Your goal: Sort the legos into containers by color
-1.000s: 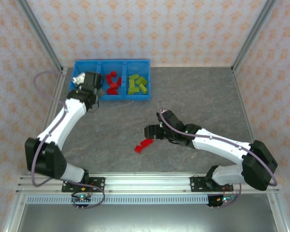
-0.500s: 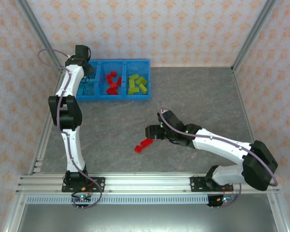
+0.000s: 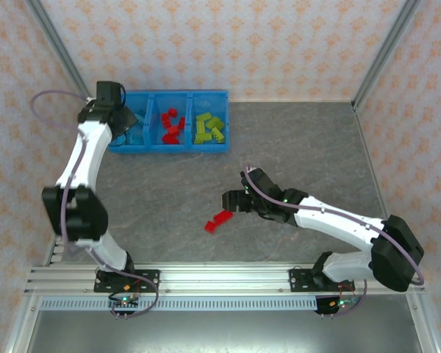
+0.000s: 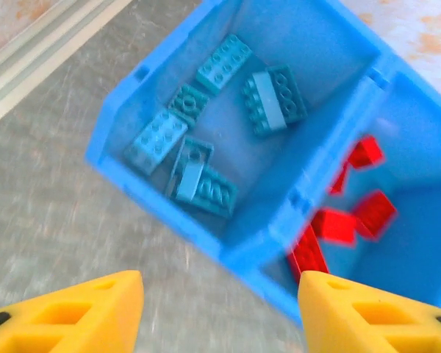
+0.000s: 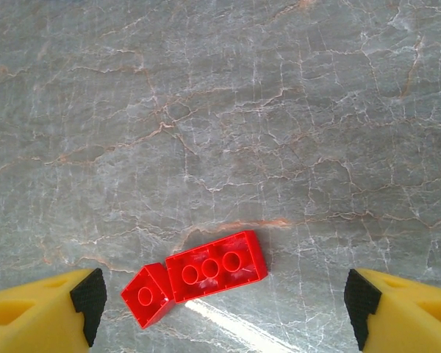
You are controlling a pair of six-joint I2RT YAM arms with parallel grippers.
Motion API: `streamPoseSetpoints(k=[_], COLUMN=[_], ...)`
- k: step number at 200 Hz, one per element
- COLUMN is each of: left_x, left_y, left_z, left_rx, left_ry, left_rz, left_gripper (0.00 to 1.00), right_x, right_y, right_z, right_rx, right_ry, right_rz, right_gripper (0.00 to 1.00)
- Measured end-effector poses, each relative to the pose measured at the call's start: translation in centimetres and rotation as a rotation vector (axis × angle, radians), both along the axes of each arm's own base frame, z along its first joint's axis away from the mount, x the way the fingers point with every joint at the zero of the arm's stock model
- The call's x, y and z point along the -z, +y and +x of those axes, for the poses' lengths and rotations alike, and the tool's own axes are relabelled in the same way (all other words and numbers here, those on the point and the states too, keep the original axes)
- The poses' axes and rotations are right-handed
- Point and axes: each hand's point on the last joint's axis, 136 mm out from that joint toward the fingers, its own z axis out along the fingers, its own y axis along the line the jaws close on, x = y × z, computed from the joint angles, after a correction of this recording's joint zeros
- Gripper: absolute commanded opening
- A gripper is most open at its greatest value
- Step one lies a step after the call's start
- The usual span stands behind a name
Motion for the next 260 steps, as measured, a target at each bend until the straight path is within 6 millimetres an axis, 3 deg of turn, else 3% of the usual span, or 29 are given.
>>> streamPoseSetpoints(k=[9, 25, 38, 58, 73, 106, 137, 189, 230, 260], left_x=[-1.4, -3.8, -4.5, -3.6, -2.2, 1.7, 5.5, 6.7, 7.6, 7.6], left_y=[-1.3, -5.8, -9.4, -13.7, -15.2, -16.2, -16.0, -16.3, -16.1, -16.1], left_z=[-1.4, -5.2, -7.6, -10.9, -12.7, -15.8, -18.3, -18.4, -18.6, -18.6], left_rx=[0.029, 0.150, 0.272, 0.456, 0.563, 0.762, 0.879, 0.935, 0.947, 0.945], left_ry=[-0.049, -0.134, -0.168, -0.143, -0.078, 0.071, 0.217, 0.254, 0.283, 0.284], left_rz=[0.001, 0.004, 0.004, 0.026, 0.057, 0.100, 0.129, 0.143, 0.148, 0.148], left_gripper=[0.57, 0.57, 0.57, 0.58, 0.60, 0.67, 0.70, 0.75, 0.79, 0.79], right_x=[0.5, 1.9, 3.2, 4.9, 5.8, 7.2, 8.9, 9.2, 9.8, 10.1], right_y=[0.0, 0.2, 0.6, 1.7, 2.9, 4.7, 4.6, 4.8, 5.0, 4.9], right_z=[0.0, -0.2, -0.6, -1.3, -1.6, -1.0, -1.0, -1.3, -1.4, -1.3], right_rx=[0.000, -0.007, -0.024, -0.062, -0.089, -0.107, -0.099, -0.107, -0.112, -0.111], right_ry=[0.009, 0.035, 0.058, 0.091, 0.105, 0.117, 0.145, 0.148, 0.154, 0.146], right_rz=[-0.012, -0.046, -0.078, -0.132, -0.163, -0.205, -0.238, -0.247, -0.260, -0.279], right_gripper=[0.87, 0.89, 0.90, 0.91, 0.91, 0.87, 0.79, 0.76, 0.84, 0.76])
